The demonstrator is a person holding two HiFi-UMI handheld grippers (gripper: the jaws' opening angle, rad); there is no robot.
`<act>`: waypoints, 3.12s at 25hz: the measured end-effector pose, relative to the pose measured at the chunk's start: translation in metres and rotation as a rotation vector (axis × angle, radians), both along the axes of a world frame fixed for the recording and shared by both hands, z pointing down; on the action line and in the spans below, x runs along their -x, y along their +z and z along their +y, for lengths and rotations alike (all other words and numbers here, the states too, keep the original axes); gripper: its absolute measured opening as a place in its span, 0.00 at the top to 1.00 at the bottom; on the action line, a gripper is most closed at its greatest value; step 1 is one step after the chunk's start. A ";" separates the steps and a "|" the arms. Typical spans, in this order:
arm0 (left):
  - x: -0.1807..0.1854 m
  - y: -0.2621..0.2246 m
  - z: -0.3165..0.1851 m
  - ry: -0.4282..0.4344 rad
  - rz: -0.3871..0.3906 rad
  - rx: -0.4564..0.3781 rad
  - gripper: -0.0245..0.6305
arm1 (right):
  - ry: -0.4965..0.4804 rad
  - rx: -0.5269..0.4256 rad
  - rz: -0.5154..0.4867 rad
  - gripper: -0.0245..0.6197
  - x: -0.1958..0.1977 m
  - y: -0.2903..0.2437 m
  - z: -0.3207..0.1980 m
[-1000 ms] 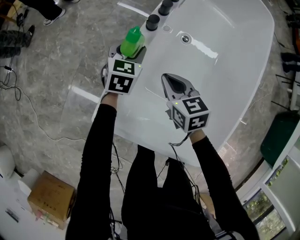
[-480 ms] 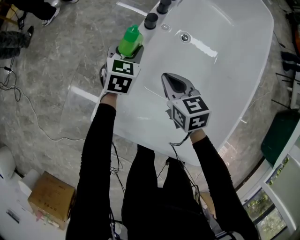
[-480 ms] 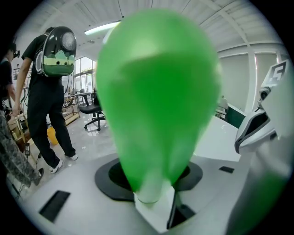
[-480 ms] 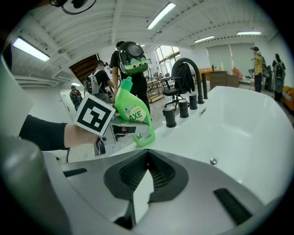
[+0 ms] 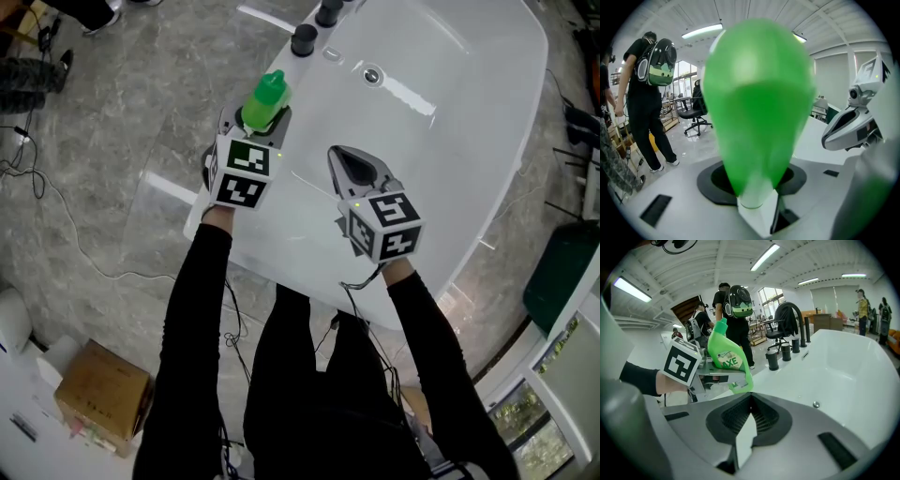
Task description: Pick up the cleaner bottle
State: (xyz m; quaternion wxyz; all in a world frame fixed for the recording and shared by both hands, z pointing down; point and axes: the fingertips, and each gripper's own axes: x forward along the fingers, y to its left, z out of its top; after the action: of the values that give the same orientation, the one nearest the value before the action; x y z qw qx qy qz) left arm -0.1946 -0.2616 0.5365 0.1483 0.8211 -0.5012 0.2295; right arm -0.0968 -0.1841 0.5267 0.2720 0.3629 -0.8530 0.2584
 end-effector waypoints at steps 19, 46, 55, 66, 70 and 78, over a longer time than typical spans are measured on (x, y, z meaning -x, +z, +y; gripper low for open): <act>-0.075 -0.042 0.072 0.099 0.041 -0.023 0.67 | 0.072 -0.046 0.014 0.96 -0.066 -0.035 0.031; -0.209 -0.072 0.134 0.196 0.090 -0.024 0.67 | 0.175 -0.077 0.025 0.96 -0.190 -0.062 0.082; -0.230 -0.079 0.140 0.203 0.086 -0.041 0.67 | 0.177 -0.093 0.014 0.96 -0.211 -0.067 0.089; -0.255 -0.089 0.150 0.217 0.077 -0.056 0.67 | 0.184 -0.114 0.001 0.96 -0.235 -0.074 0.097; -0.264 -0.091 0.154 0.221 0.072 -0.061 0.67 | 0.183 -0.125 -0.003 0.96 -0.244 -0.078 0.101; -0.282 -0.096 0.166 0.234 0.069 -0.064 0.67 | 0.190 -0.134 -0.002 0.96 -0.262 -0.081 0.113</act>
State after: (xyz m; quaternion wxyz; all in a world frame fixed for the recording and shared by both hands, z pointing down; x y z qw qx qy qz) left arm 0.0878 -0.0961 0.4402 0.1112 0.8857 -0.4037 0.2007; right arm 0.1656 -0.0712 0.4454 0.2208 0.4592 -0.8303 0.2258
